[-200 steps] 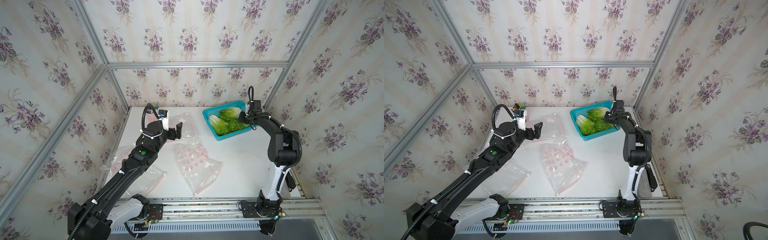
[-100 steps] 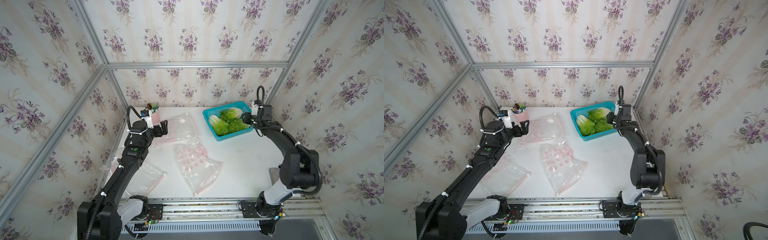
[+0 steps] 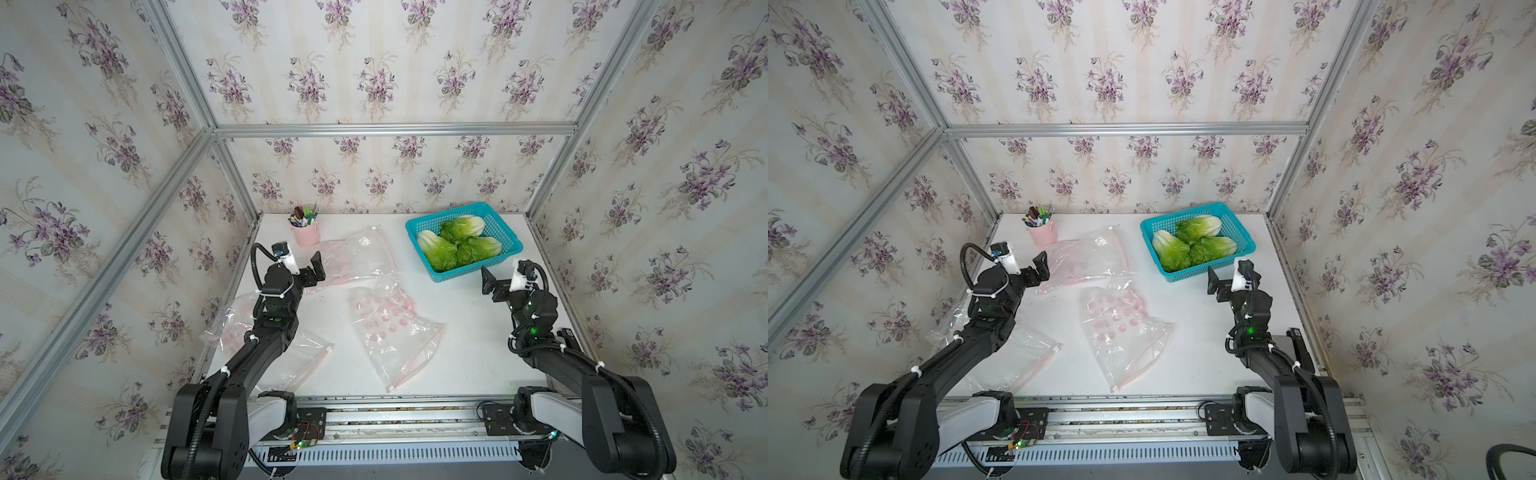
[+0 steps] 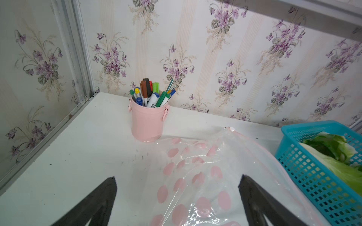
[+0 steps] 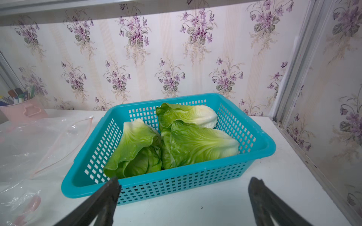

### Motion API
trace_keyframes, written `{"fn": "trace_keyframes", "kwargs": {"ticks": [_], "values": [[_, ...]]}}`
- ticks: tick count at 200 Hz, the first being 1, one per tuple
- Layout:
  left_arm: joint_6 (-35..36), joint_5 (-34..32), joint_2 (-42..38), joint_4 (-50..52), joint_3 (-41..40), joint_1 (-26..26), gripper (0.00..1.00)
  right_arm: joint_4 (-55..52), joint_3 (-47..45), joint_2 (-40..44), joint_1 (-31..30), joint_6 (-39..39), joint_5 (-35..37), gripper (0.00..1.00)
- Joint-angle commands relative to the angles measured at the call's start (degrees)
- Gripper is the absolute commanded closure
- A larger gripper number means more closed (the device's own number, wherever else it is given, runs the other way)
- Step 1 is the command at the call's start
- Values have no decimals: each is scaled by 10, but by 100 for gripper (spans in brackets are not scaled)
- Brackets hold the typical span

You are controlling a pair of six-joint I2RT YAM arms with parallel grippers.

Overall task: Open the zip-top bag and take out the chinese cabbages
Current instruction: Reset both arms

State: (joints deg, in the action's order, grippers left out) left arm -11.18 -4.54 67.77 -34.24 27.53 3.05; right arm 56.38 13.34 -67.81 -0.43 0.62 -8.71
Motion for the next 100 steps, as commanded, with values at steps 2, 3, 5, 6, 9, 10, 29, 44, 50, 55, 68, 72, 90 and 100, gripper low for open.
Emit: {"fn": "trace_keyframes", "kwargs": {"ticks": [2, 3, 5, 6, 9, 10, 29, 44, 50, 55, 68, 72, 90, 100], "values": [[25, -38, 36, -95, -11, -12, 0, 82, -7, -44, -2, 14, 35, 0], [26, -38, 38, -95, -11, -12, 0, 80, -6, -46, -2, 12, 38, 0], [26, -40, 41, -94, -11, -14, 0, 75, -5, -48, -2, 3, 41, 0], [26, -41, 44, -95, -12, -14, 0, 73, -5, -49, -2, 0, 44, 0], [26, -43, 48, -94, -13, -16, 0, 59, -4, -51, -2, -5, 51, 0], [26, -45, 51, -95, -13, -17, 0, 56, -3, -51, -2, -6, 53, 0], [40, -52, 73, -109, -27, -20, 1, 153, -58, -86, -4, -7, 52, 0], [37, -50, 89, -141, -39, -20, 0, 334, -110, -163, -4, -7, 58, 0], [39, -42, 86, -146, -45, -20, 1, 363, -113, -190, -4, -6, 51, 0], [39, -38, 83, -146, -46, -20, 1, 370, -110, -207, -5, -2, 43, 0], [46, -41, 72, -142, -53, -19, 1, 306, -82, -202, -9, 5, 39, 0], [47, -42, 67, -136, -55, -19, 1, 257, -64, -193, -10, 6, 39, 0], [58, -63, 30, -92, -67, -13, 1, 194, -12, -208, -9, 2, 46, 0], [58, -93, 8, -85, -86, -2, 1, 167, -12, -198, -9, -3, 61, 0]]}}
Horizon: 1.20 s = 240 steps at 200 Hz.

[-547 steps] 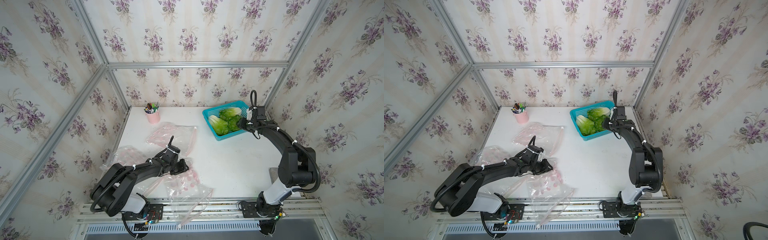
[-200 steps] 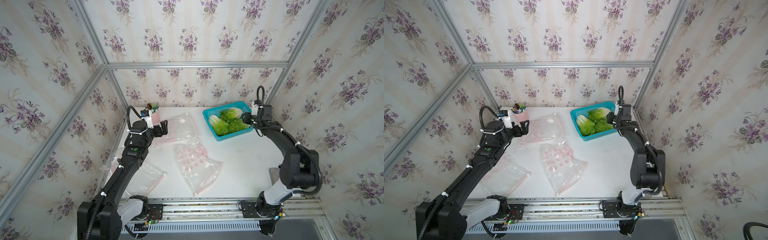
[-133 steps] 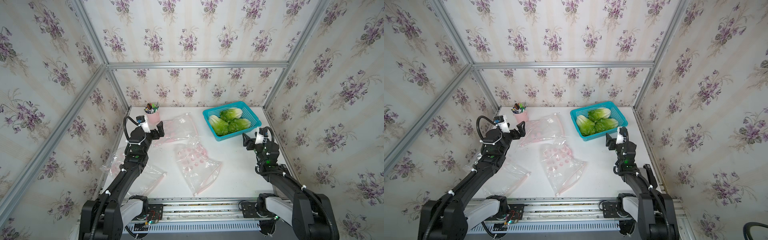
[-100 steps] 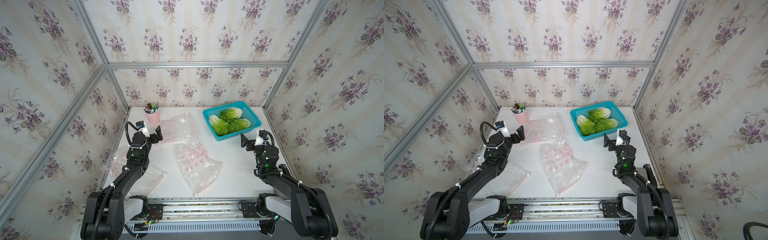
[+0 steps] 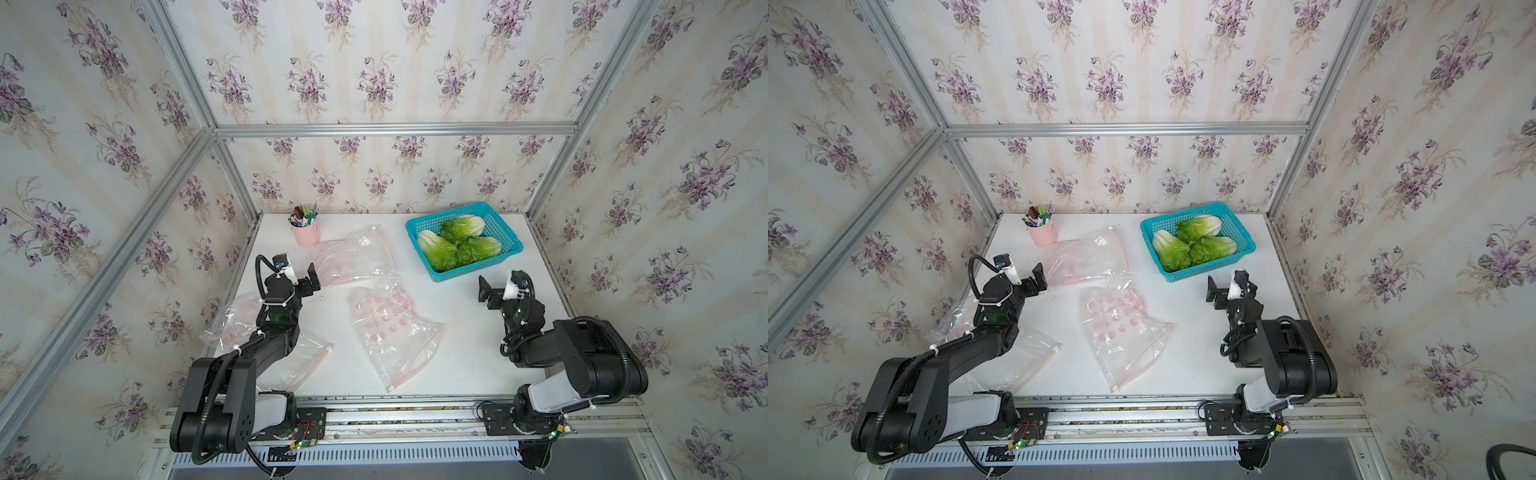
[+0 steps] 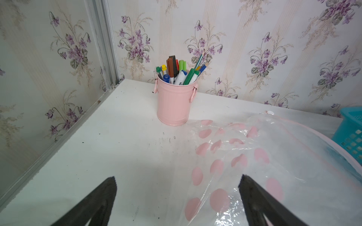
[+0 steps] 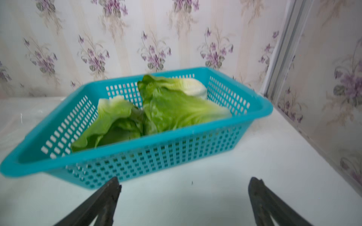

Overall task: Open the zip-top bag and take out the chinese cabbages
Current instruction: Reset both arms

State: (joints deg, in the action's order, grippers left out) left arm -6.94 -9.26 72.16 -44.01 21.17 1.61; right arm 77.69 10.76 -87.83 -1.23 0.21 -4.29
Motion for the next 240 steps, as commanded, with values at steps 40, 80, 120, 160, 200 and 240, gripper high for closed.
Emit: {"fn": "trace_keyframes", "kwargs": {"ticks": [40, 80, 120, 160, 200, 240], "values": [[57, -45, -40, 12, -25, 41, 1, -27, 6, 0, -3, -18, 66, 0], [56, -60, -27, 35, -35, 44, 0, 18, -15, 2, -3, 6, 11, 0], [105, -45, 159, -167, -44, 71, 1, 27, -21, 2, -4, 22, -27, 0], [72, -13, 143, 6, 31, 43, 1, 41, -28, 2, -5, 24, -27, 0], [78, -11, 151, -23, 22, 42, 1, 6, -8, 1, -5, 19, -16, 0], [80, -20, 144, 0, 29, 48, 1, -10, 2, -2, -5, 19, -17, 0]]}}
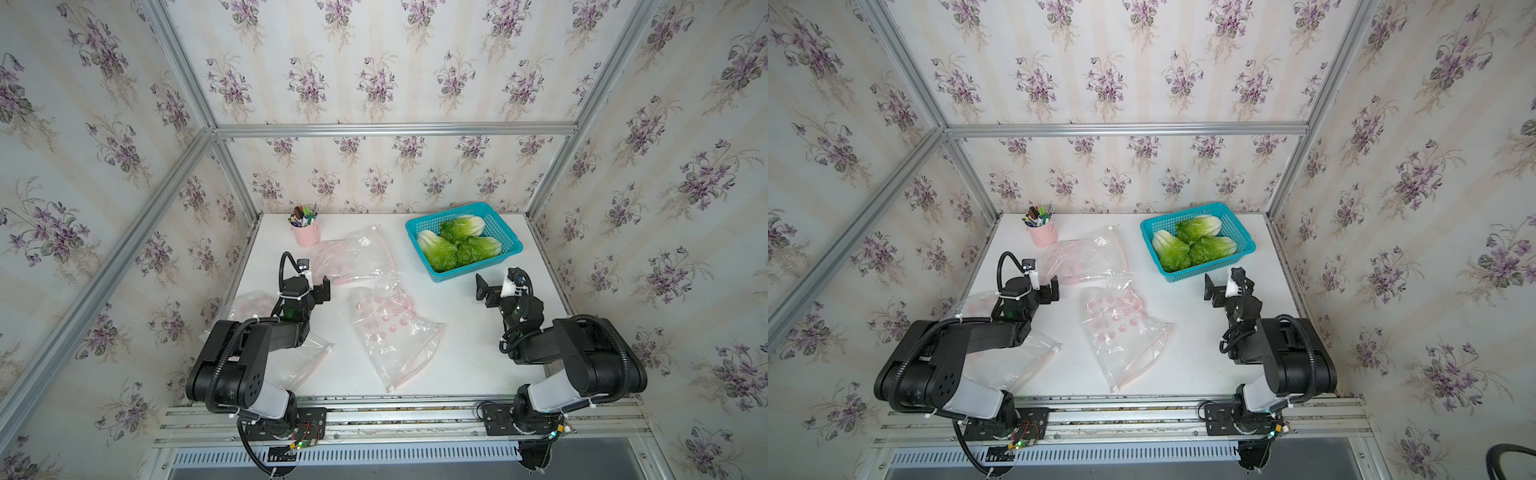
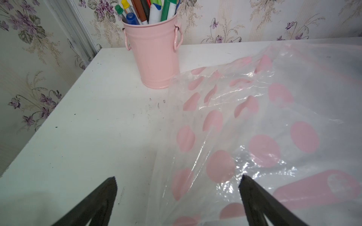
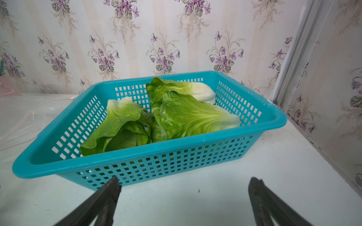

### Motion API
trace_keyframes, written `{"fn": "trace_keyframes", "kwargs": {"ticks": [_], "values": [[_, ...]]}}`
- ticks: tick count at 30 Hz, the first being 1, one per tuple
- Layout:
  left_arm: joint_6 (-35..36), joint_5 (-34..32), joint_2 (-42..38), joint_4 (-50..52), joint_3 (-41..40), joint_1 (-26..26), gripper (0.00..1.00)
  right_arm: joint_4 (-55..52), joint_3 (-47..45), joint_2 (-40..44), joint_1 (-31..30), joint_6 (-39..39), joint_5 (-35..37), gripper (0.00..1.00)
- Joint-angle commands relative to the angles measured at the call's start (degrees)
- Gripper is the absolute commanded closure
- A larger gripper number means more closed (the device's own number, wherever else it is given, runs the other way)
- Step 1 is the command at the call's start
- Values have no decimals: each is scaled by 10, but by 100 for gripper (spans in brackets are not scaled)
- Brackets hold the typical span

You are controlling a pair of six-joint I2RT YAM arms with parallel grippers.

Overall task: Open the zip-top bag and take out the chinese cabbages
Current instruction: Reset both arms

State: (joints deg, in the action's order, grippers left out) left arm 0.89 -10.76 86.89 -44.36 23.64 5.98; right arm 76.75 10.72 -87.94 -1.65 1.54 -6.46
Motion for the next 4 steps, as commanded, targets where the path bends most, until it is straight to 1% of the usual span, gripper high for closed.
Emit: {"fn": "trace_keyframes", "kwargs": {"ticks": [1, 4], "values": [[1, -5, -4, 3, 4, 4, 1, 0, 2, -1, -1, 6, 5, 0], [1, -5, -3, 1, 4, 4, 1, 3, -1, 1, -1, 5, 11, 0]]}}
